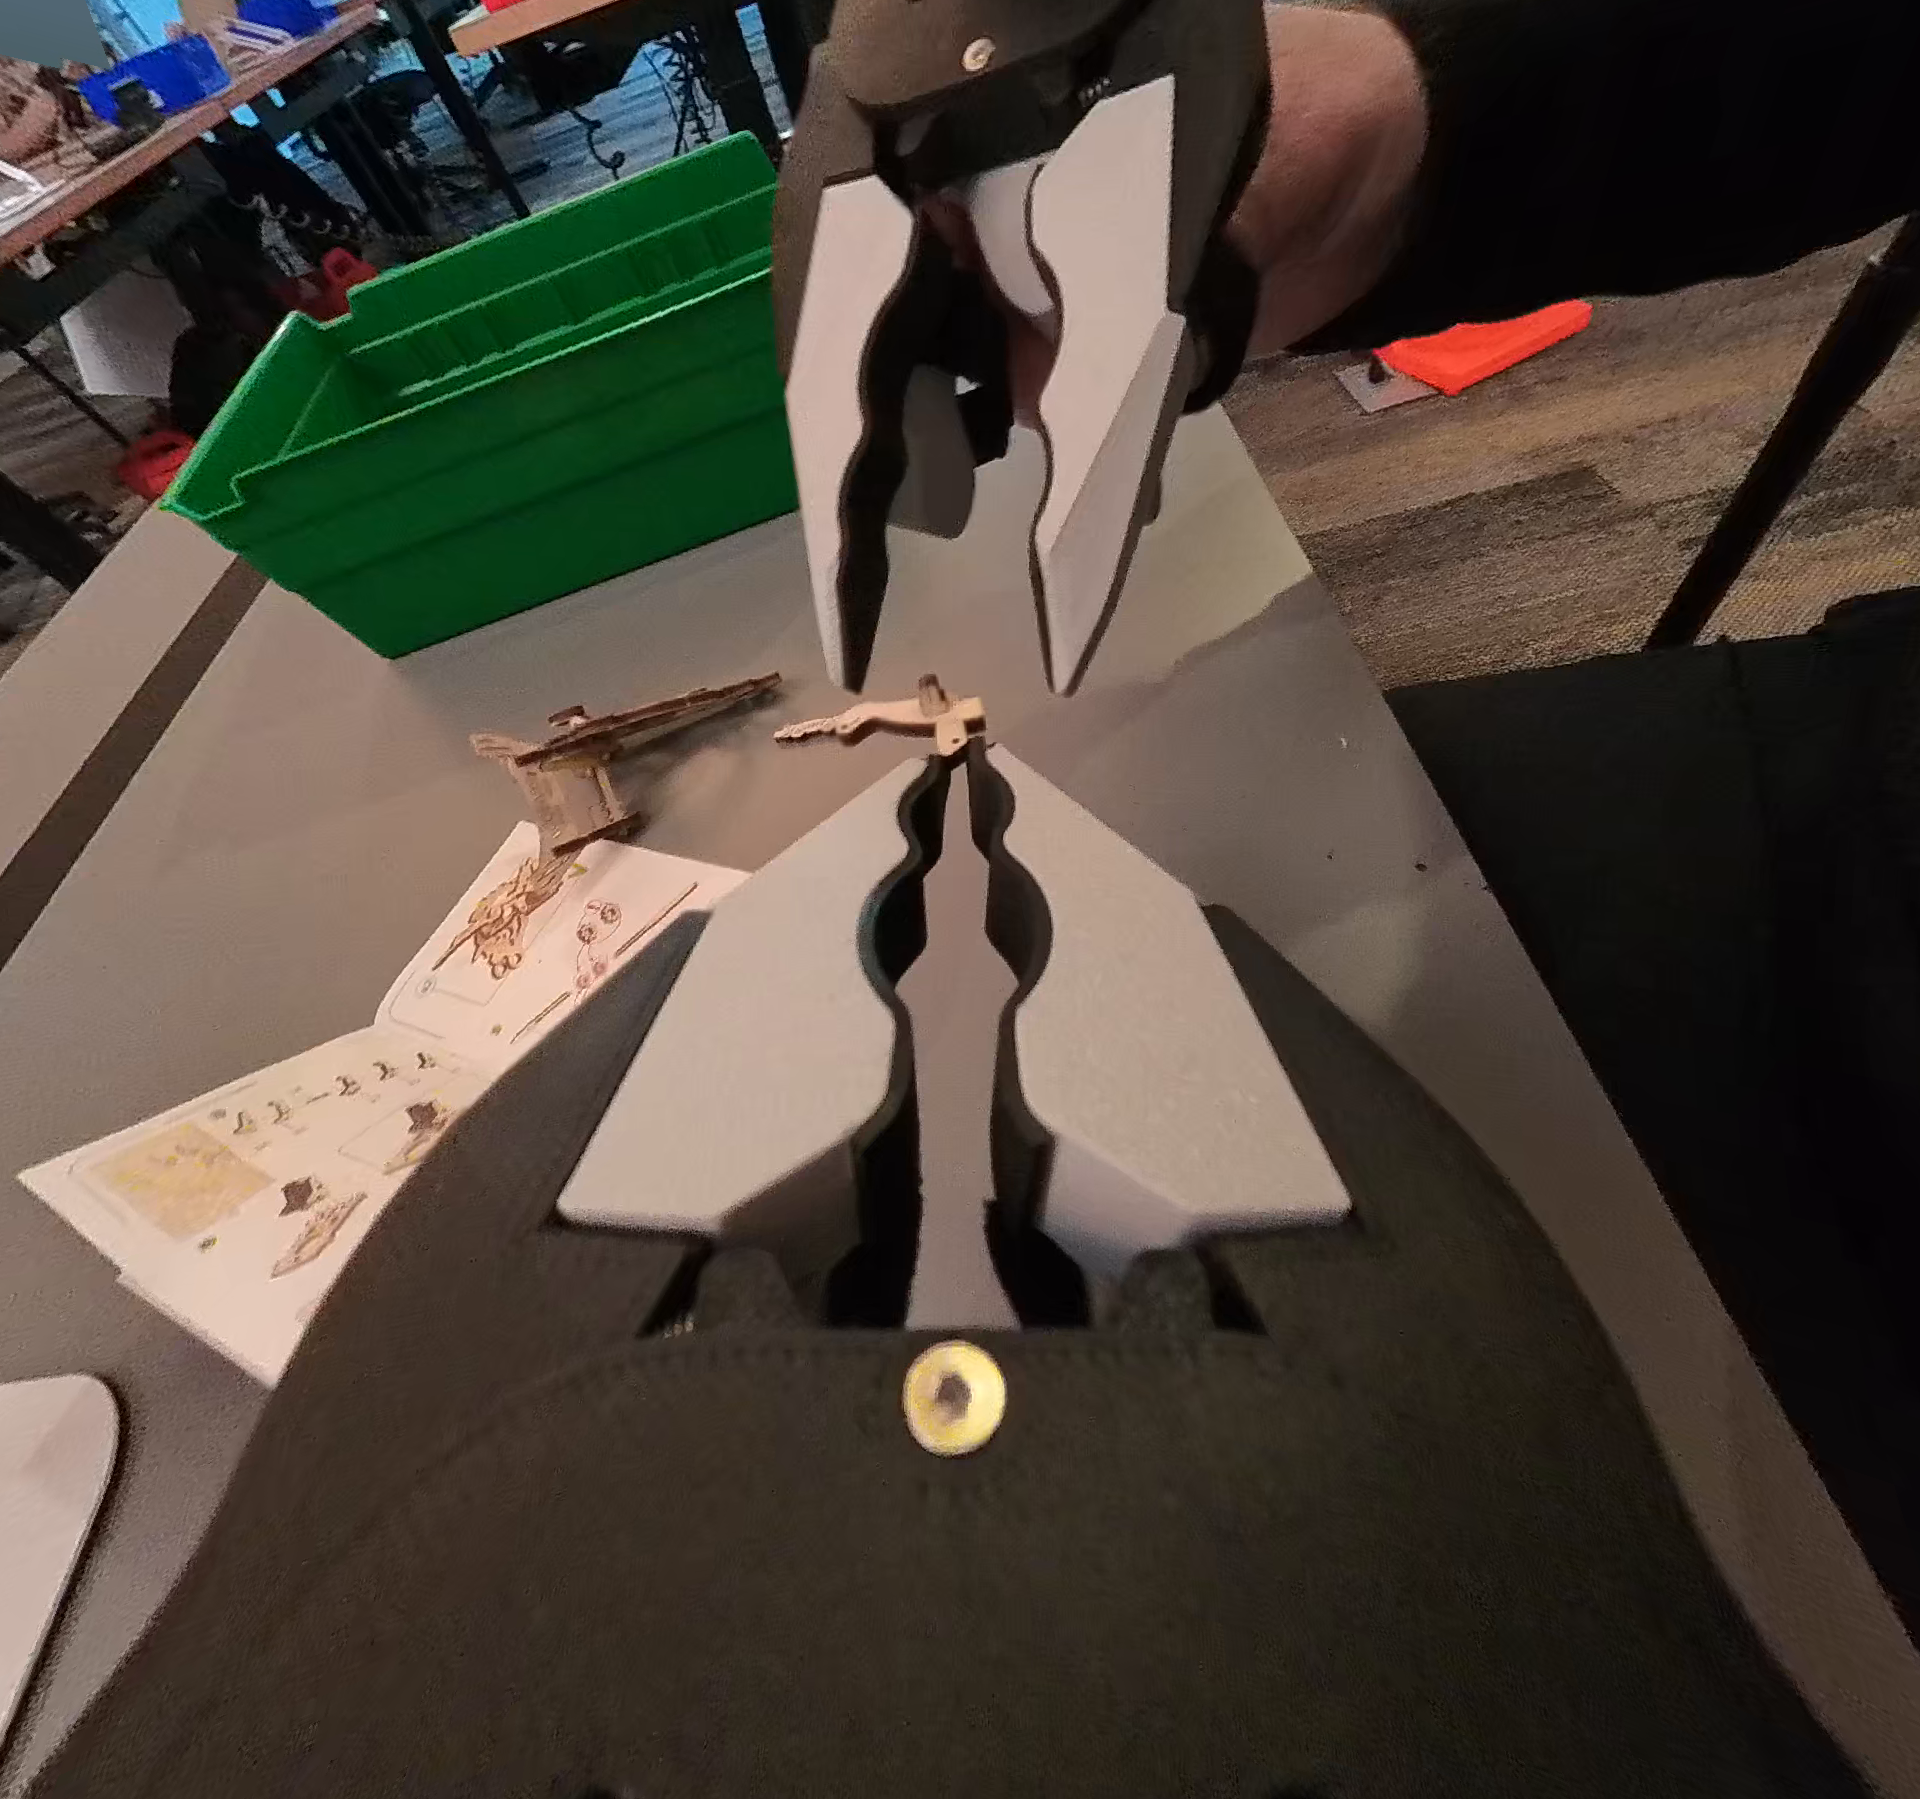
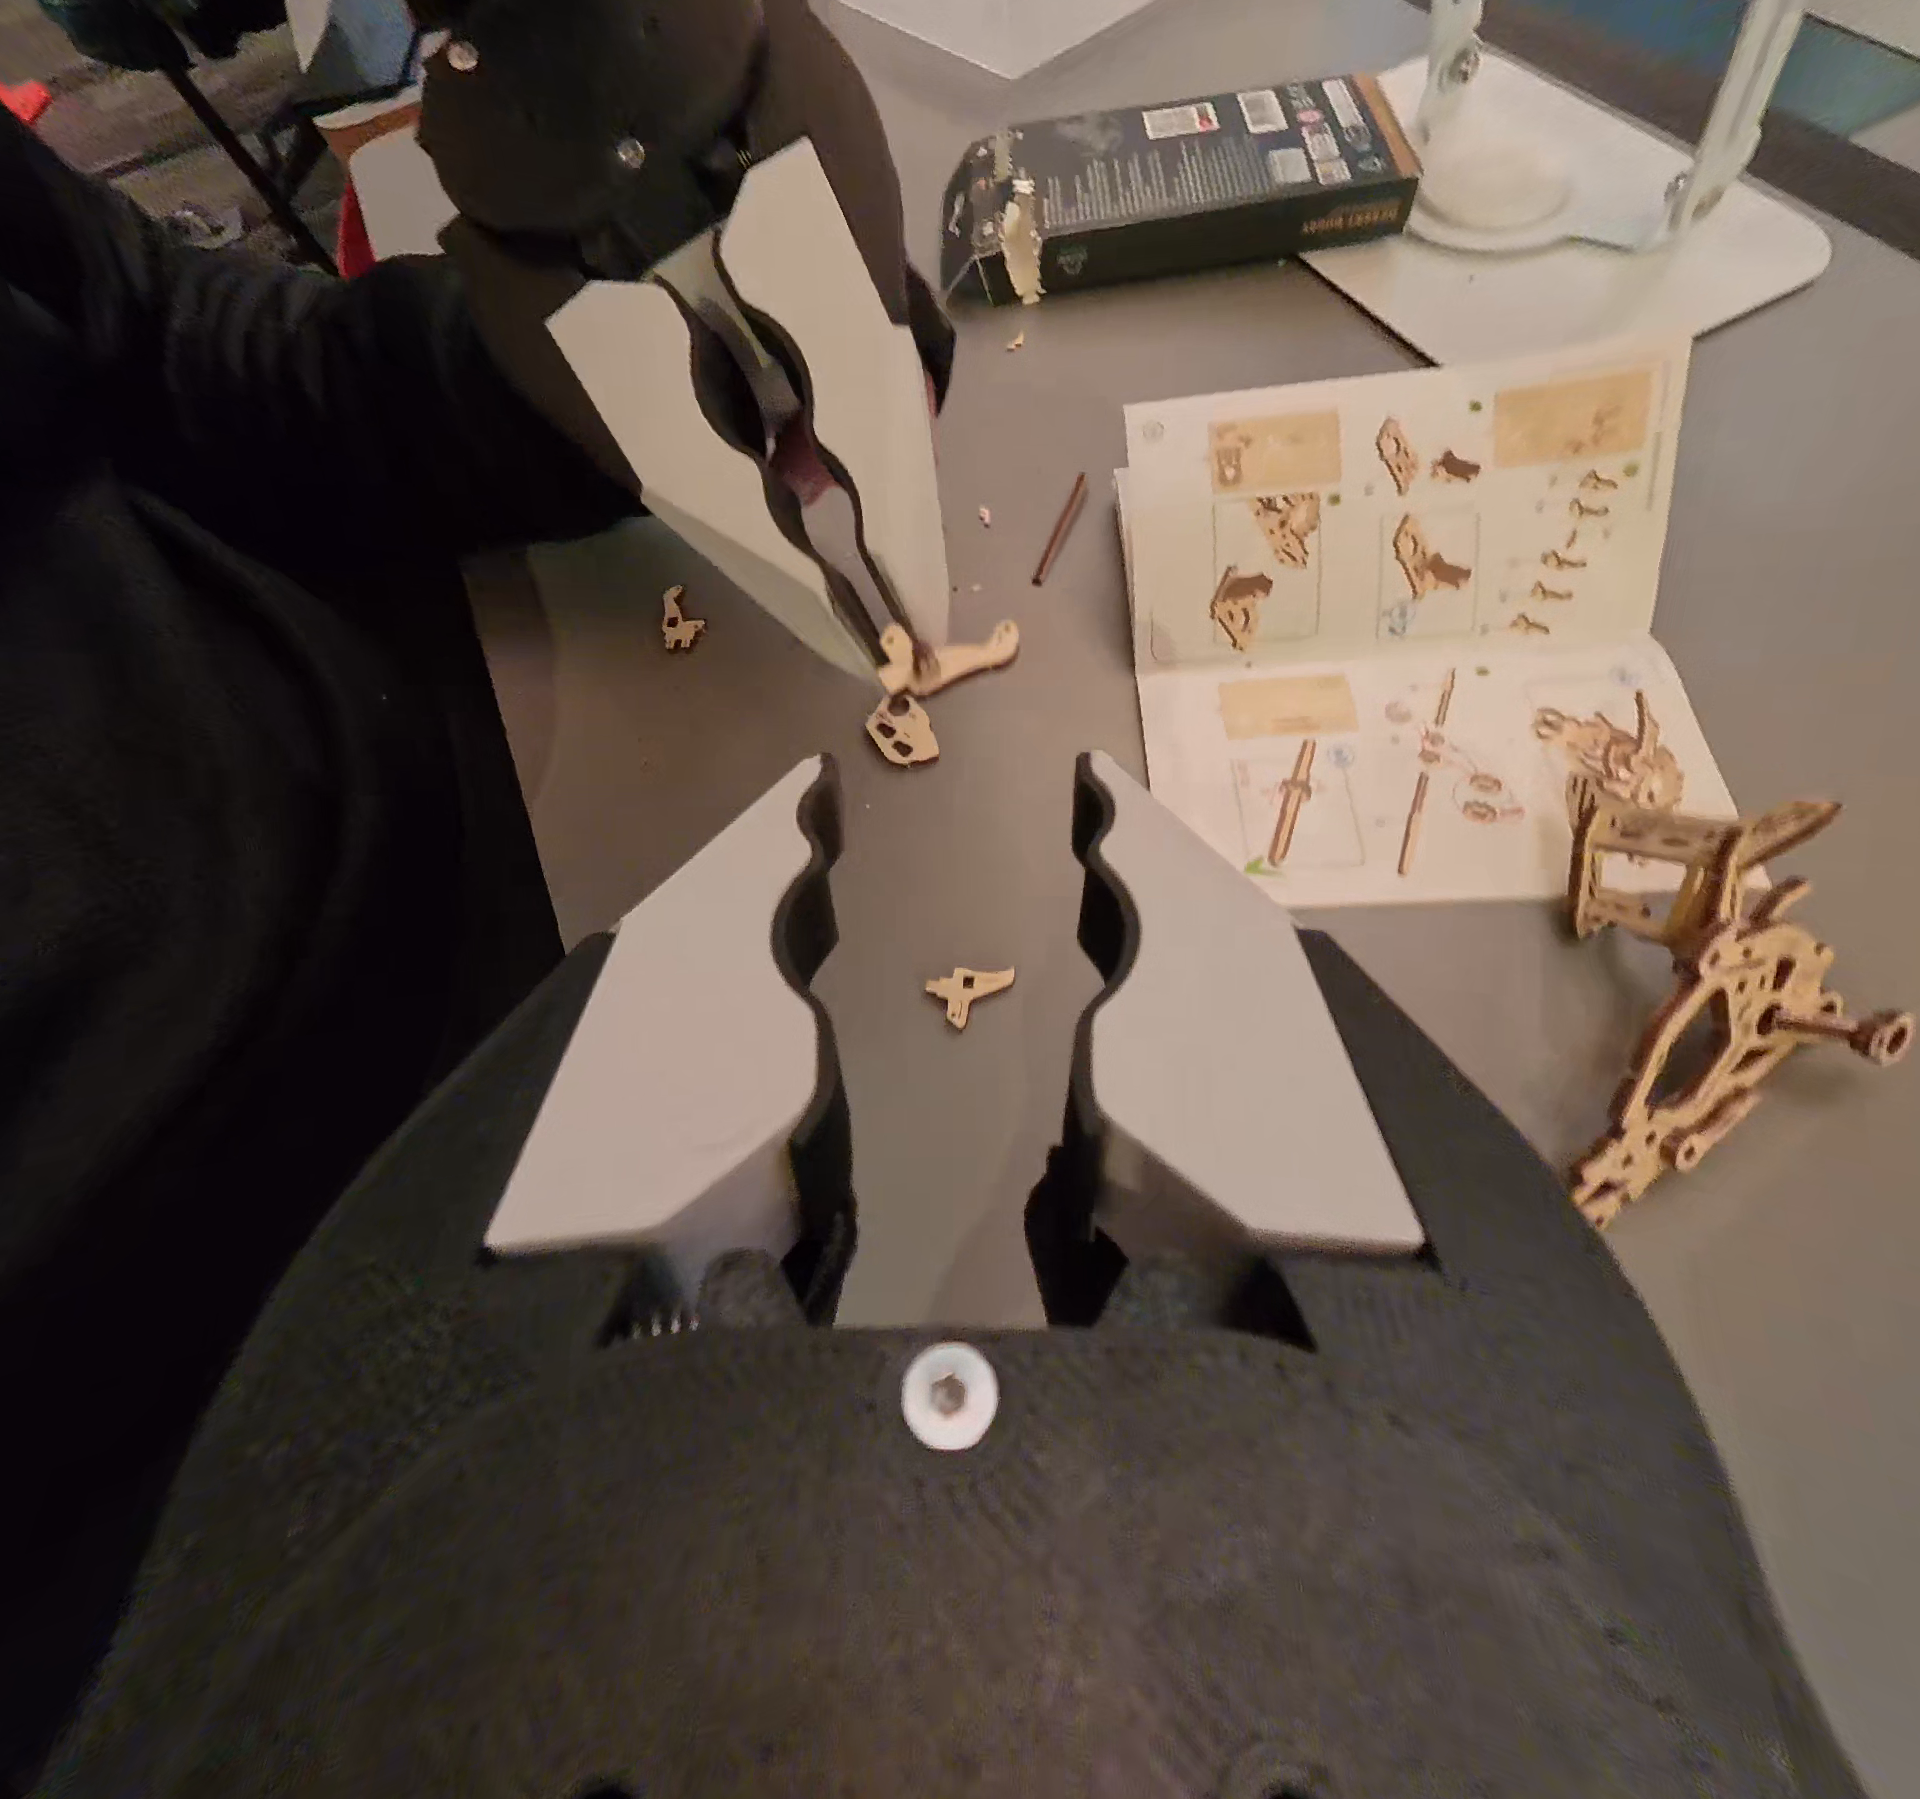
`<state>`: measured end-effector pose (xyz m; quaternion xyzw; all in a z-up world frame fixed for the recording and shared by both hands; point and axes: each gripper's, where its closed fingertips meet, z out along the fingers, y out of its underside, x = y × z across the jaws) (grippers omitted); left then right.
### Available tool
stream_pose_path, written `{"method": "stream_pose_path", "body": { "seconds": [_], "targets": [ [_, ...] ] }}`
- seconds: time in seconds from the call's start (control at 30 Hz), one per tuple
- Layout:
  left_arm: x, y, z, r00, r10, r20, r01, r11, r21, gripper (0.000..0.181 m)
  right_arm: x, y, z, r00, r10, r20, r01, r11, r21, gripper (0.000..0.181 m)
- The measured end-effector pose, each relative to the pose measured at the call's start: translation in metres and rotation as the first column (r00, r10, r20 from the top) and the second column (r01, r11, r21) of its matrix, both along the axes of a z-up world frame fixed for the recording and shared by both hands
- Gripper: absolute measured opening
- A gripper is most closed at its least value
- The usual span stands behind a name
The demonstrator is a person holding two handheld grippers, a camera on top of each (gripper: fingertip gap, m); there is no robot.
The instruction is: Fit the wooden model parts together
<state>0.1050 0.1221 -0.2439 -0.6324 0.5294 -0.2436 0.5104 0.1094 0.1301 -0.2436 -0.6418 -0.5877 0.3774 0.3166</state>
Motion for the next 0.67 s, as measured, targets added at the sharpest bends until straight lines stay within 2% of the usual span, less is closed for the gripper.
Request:
{"method": "stream_pose_path", "body": {
  "seconds": [0.23,0.33,0.4,0.67],
  "targets": [
    [0.012,-0.010,-0.005,0.997,-0.074,-0.032,0.074,0.997,0.000,0.002,-0.005,-0.009,-0.004,0.992,0.126,-0.010,-0.126,0.992,-0.008,0.039],
    [0.016,-0.013,-0.010,0.995,-0.094,-0.047,0.093,0.996,-0.011,0.002,-0.004,-0.014,-0.004,0.986,0.166,-0.024,-0.166,0.986,-0.014,0.032],
    [0.018,-0.015,-0.013,0.992,-0.110,-0.057,0.109,0.994,-0.018,0.002,-0.002,-0.017,-0.007,0.984,0.179,-0.010,-0.179,0.984,-0.015,0.026],
    [0.024,-0.019,-0.024,0.987,-0.132,-0.090,0.127,0.990,-0.055,0.002,0.006,-0.021,-0.017,0.987,0.163,0.009,-0.163,0.987,-0.014,0.026]
  ]
}}
